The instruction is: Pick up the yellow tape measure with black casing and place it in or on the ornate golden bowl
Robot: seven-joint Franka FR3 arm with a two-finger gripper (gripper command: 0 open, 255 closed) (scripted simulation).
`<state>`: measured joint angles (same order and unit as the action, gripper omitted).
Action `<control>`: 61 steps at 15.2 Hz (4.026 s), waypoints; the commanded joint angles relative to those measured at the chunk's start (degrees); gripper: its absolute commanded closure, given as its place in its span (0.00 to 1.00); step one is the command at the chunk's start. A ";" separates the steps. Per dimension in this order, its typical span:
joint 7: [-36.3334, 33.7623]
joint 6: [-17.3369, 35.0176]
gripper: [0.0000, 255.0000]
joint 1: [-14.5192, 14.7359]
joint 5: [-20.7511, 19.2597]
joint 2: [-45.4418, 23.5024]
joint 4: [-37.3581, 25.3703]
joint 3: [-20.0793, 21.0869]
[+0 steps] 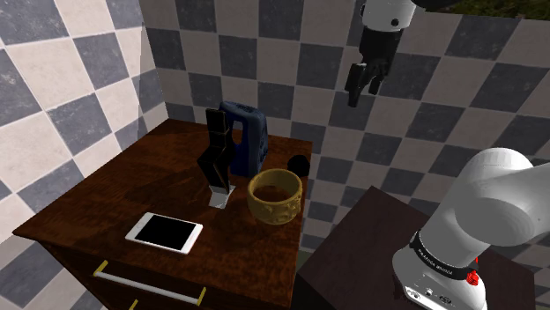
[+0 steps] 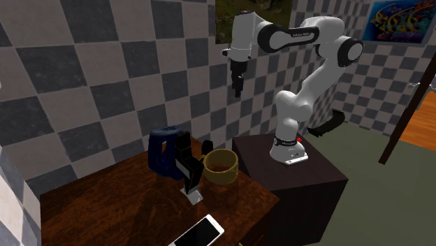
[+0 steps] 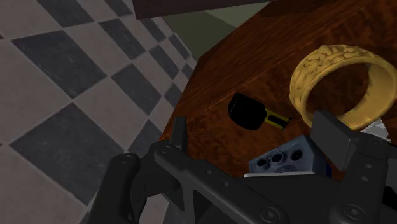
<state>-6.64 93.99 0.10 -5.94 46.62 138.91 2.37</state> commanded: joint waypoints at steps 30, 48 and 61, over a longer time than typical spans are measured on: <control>62.38 50.65 0.00 18.22 10.59 -44.74 4.92 -19.07; 63.26 52.77 1.00 18.38 11.86 -46.71 5.19 -18.96; 59.94 43.62 1.00 17.88 7.74 -39.47 2.87 -18.80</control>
<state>53.54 138.43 18.05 2.11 6.49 141.98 -16.46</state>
